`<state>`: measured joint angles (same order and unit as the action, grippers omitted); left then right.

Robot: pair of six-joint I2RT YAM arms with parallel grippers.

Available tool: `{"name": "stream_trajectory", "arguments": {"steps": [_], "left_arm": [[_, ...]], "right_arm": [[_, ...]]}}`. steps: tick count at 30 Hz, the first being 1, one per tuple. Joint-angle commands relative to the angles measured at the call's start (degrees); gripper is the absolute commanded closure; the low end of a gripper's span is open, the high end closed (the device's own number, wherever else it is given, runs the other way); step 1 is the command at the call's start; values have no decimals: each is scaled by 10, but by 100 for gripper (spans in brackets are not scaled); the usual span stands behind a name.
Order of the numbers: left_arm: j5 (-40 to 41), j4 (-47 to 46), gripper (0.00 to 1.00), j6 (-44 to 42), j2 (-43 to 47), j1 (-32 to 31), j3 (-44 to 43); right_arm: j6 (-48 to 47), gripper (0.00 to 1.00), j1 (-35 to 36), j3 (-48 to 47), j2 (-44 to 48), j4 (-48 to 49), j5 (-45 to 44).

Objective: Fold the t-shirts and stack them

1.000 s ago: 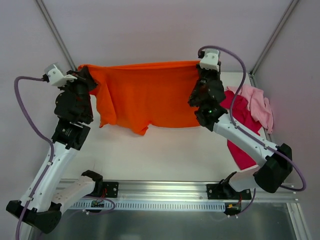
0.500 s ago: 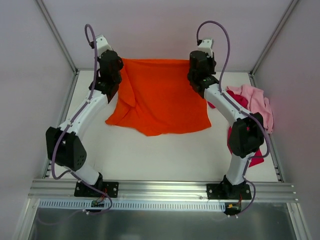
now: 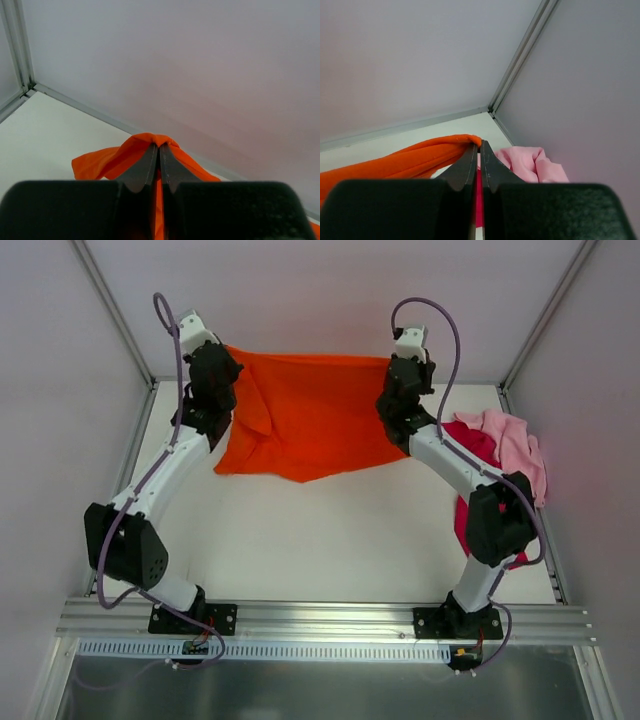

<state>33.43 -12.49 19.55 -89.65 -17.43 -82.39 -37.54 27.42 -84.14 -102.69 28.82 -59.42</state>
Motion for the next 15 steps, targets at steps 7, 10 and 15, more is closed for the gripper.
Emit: {"name": "stream_trajectory", "arguments": {"steps": [7, 10, 15], "left_arm": [[36, 7, 100, 26, 282, -36, 127], [51, 10, 100, -19, 354, -83, 160], [37, 59, 100, -29, 434, -99, 150]], "right_arm": [[-90, 99, 111, 86, 247, 133, -64], [-139, 99, 166, 102, 294, 133, -80], [-182, 99, 215, 107, 347, 120, -85]]}}
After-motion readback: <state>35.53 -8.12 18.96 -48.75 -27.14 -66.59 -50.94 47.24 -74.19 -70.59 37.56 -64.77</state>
